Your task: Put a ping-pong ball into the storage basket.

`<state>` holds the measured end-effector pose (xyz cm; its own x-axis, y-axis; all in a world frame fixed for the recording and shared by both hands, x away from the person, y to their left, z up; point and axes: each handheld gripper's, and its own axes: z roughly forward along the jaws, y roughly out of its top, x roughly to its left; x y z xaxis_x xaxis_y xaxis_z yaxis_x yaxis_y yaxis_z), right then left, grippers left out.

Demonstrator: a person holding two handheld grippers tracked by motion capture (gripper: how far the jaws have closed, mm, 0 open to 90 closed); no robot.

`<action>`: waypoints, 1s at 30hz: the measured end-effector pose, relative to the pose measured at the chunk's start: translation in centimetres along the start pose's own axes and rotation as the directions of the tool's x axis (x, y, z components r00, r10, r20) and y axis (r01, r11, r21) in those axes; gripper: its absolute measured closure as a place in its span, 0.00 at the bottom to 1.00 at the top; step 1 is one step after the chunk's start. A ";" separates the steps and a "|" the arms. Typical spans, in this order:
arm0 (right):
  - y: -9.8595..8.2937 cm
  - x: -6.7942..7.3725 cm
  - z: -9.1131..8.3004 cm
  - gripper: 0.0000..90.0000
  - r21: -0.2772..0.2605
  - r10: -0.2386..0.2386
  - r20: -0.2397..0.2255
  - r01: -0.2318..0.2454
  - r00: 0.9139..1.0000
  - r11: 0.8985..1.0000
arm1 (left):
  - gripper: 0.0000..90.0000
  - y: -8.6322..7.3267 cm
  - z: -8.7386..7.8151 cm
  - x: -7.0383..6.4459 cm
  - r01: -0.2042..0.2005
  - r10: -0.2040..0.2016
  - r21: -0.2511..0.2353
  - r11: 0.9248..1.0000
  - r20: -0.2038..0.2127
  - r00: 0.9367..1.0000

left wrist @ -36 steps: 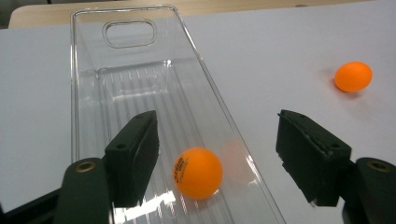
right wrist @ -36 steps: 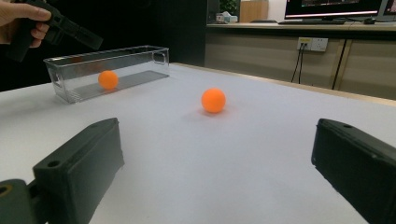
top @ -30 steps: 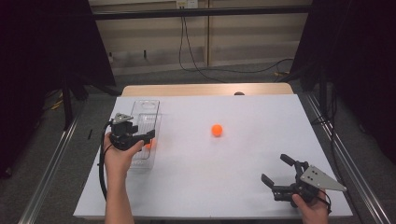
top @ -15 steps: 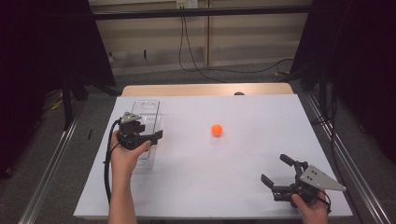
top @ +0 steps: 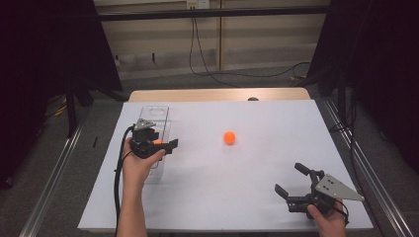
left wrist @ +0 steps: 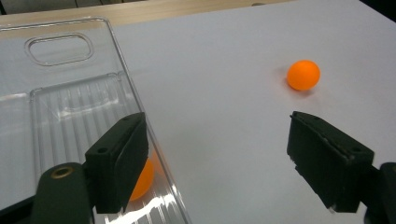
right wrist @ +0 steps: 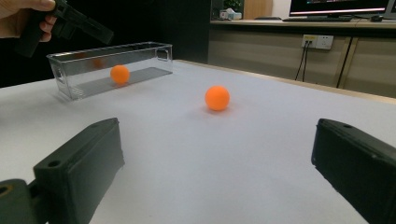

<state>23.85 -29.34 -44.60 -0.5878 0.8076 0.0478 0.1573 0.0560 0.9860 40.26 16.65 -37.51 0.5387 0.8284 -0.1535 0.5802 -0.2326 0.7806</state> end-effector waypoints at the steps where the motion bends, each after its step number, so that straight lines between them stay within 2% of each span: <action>1: 0.0 0.0 0.0 0.02 0.000 0.000 0.000 0.000 1.000 1.000 | 0.22 0.0 0.0 0.0 0.001 -0.001 -0.002 1.000 0.002 1.000; 13: 0.0 0.1 0.0 0.02 0.005 -0.003 -0.002 0.003 1.000 1.000 | 0.21 0.2 0.7 -0.8 -0.020 0.020 0.004 1.000 0.029 0.999; 30: 0.0 0.0 -0.1 0.02 0.006 -0.002 -0.005 0.002 1.000 1.000 | 0.18 0.5 1.9 -2.0 -0.030 0.029 0.004 1.000 0.060 0.998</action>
<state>23.78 -29.44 -44.55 -0.5922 0.8044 0.0469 0.1606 0.0608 0.9851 40.61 13.91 -37.91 0.5913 0.7890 -0.1668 0.5666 -0.2593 0.7821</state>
